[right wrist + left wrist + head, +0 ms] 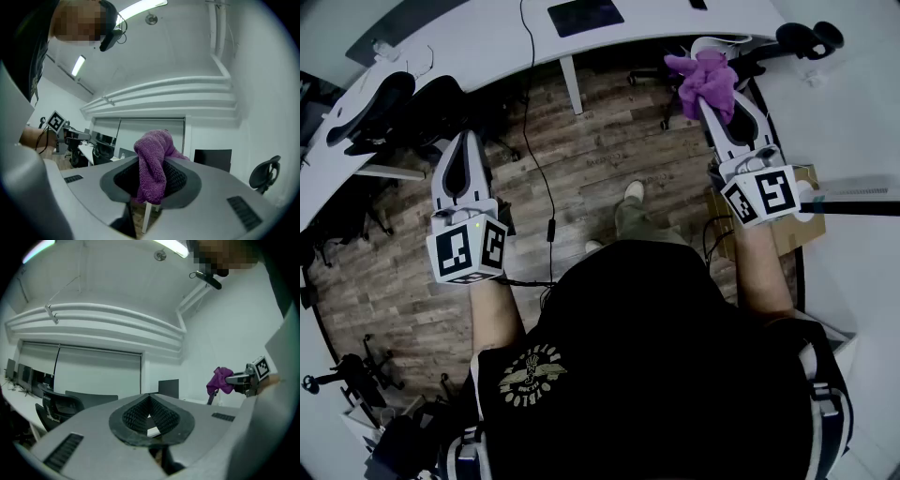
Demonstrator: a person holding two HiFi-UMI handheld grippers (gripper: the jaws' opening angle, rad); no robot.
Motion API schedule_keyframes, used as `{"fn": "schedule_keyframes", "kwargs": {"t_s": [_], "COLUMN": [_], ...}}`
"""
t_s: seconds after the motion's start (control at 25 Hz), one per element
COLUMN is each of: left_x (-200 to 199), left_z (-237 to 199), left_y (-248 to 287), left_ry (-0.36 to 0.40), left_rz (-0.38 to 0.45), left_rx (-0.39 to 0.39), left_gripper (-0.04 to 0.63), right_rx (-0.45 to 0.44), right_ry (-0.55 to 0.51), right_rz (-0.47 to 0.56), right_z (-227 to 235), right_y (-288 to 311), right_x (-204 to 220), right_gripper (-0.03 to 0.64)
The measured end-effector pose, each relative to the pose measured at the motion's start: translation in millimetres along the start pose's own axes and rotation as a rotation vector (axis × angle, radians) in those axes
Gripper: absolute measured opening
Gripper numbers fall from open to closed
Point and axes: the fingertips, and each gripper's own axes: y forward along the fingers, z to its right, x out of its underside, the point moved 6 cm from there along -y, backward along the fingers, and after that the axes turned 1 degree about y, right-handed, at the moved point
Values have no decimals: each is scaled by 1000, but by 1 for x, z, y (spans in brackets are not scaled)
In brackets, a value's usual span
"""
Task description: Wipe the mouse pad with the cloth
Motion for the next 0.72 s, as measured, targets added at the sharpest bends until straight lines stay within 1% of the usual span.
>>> {"fn": "schedule_keyframes", "kwargs": {"t_s": [0.16,0.28,0.48,0.56,0.72], "left_x": [2,3,14,19,23], "left_z": [15,19,17,14,14], "left_y": [13,30,56,65,89], "left_ry": [3,14,25,16,21], "left_rz": [-2,-5,-38,-50,-52], "left_rx": [18,14,0,-12,-15], "left_gripper": [2,2,2,2,2], "right_rx": [-15,-3,12,13,6], "right_ry": [7,30,62,71,90], "right_rz": [-11,-10,-10,-9,-8], "right_z": [9,27,57,67,86], "right_y": [5,12,32,42,62], "right_x": [6,11,24,28,35], "right_gripper": [109,112,112,112,112]}}
